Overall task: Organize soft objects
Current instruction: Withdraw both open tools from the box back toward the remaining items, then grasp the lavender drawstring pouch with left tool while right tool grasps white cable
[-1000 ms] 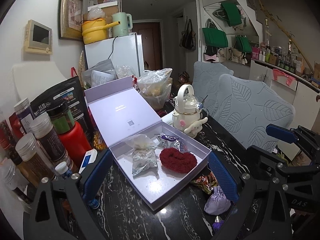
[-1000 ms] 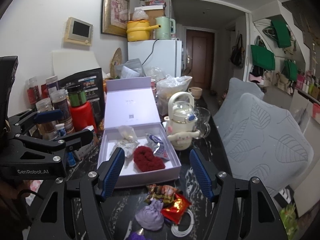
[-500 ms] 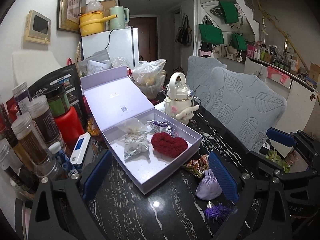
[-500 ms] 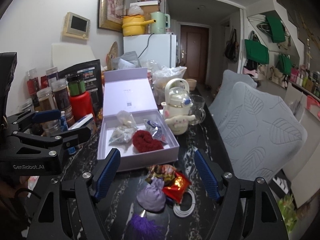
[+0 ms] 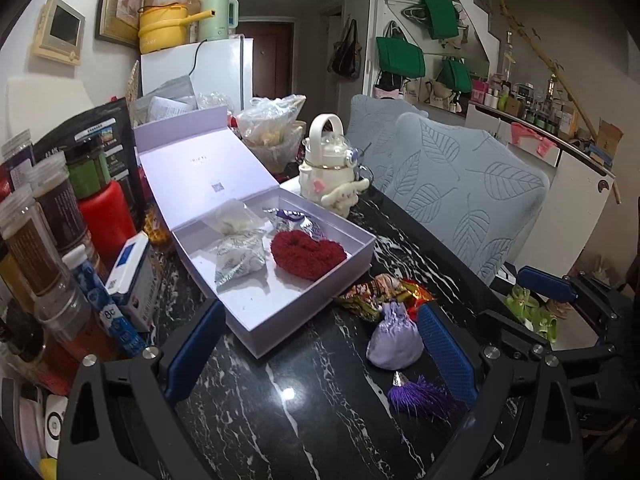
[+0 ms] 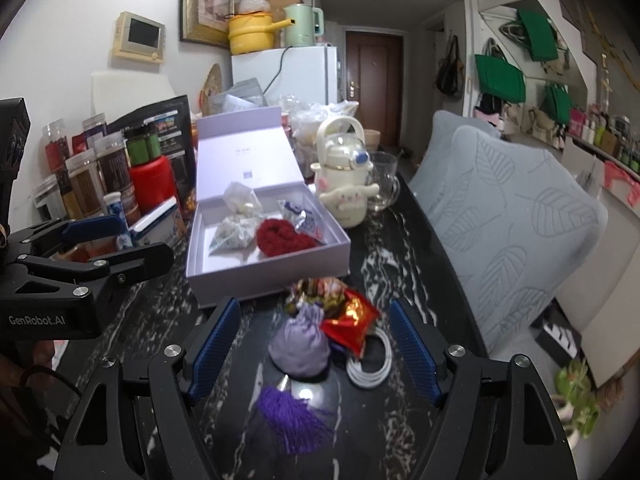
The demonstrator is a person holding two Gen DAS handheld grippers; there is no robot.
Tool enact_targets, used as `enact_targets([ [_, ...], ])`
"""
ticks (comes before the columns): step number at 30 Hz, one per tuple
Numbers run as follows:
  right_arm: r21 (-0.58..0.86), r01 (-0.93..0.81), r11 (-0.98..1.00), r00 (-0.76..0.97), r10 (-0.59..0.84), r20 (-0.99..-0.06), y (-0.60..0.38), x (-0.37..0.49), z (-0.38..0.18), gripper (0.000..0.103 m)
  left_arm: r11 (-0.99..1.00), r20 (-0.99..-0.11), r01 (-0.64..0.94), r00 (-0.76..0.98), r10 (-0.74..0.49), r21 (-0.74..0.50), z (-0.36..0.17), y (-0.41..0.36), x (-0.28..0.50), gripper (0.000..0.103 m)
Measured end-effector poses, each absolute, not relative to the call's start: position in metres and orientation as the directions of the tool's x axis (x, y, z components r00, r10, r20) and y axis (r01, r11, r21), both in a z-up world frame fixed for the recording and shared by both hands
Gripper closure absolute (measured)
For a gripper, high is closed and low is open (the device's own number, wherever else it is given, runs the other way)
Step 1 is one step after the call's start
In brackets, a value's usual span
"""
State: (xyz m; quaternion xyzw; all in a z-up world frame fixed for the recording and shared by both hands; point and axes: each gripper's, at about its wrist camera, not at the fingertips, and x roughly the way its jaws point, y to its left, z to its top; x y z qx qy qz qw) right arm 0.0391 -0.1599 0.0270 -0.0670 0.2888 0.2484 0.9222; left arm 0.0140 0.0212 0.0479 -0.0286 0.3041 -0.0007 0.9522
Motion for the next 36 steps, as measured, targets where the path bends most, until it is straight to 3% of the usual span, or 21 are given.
enact_targets([
  [36, 0.126, -0.347, 0.930, 0.574, 0.316, -0.755, -0.219, 0.082, -0.076, 0.026, 0.985, -0.751, 0.070, 0.639, -0.164, -0.155, -0.057, -0.033, 0.059, 0.005],
])
